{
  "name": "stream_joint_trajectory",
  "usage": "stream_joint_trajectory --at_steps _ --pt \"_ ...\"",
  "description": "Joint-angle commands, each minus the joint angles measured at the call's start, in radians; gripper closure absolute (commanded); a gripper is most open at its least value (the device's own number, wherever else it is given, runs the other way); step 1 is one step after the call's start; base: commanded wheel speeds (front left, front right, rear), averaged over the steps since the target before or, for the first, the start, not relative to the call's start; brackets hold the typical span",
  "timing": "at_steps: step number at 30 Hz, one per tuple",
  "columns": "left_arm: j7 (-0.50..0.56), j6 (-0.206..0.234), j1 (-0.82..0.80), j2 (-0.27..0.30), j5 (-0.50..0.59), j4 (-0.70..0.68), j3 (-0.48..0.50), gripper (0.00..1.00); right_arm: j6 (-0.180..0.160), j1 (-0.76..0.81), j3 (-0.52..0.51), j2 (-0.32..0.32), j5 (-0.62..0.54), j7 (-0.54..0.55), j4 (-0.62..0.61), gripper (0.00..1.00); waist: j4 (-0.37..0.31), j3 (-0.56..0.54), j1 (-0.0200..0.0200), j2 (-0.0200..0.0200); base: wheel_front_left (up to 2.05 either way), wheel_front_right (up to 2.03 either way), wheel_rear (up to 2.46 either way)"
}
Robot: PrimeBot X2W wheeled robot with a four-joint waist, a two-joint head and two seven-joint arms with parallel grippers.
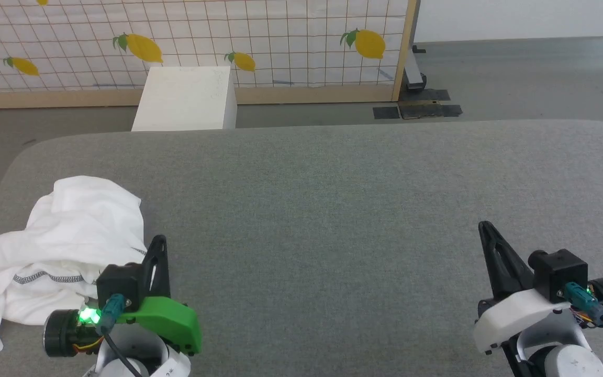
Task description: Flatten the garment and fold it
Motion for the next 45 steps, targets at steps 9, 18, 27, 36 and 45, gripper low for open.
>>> stream_joint_trajectory --at_steps 9,18,27,36,45 --pt "0.001 -0.001 0.014 -0.005 0.013 -0.002 0.003 1.00 -0.002 0.016 0.002 0.001 -0.006 0.000 -0.005 1.00 0.000 0.000 0.0000 0.0094 0.00 0.00 0.00" --pt "0.001 -0.001 0.014 -0.005 0.013 -0.002 0.003 1.00 -0.002 0.016 0.002 0.001 -0.006 0.000 -0.005 1.00 0.000 0.000 0.0000 0.0094 0.00 0.00 0.00" --pt "0.001 -0.001 0.014 -0.005 0.013 -0.002 0.003 1.00 -0.002 0.016 0.002 0.001 -0.006 0.000 -0.005 1.00 0.000 0.000 0.0000 0.0094 0.00 0.00 0.00" --pt "0.001 -0.001 0.014 -0.005 0.013 -0.002 0.003 1.00 -0.002 0.016 0.002 0.001 -0.006 0.000 -0.005 1.00 0.000 0.000 0.0000 0.0094 0.00 0.00 0.00" --pt "0.001 -0.001 0.014 -0.005 0.013 -0.002 0.003 1.00 -0.002 0.016 0.002 0.001 -0.006 0.000 -0.005 1.00 0.000 0.000 0.0000 0.0094 0.00 0.00 0.00"
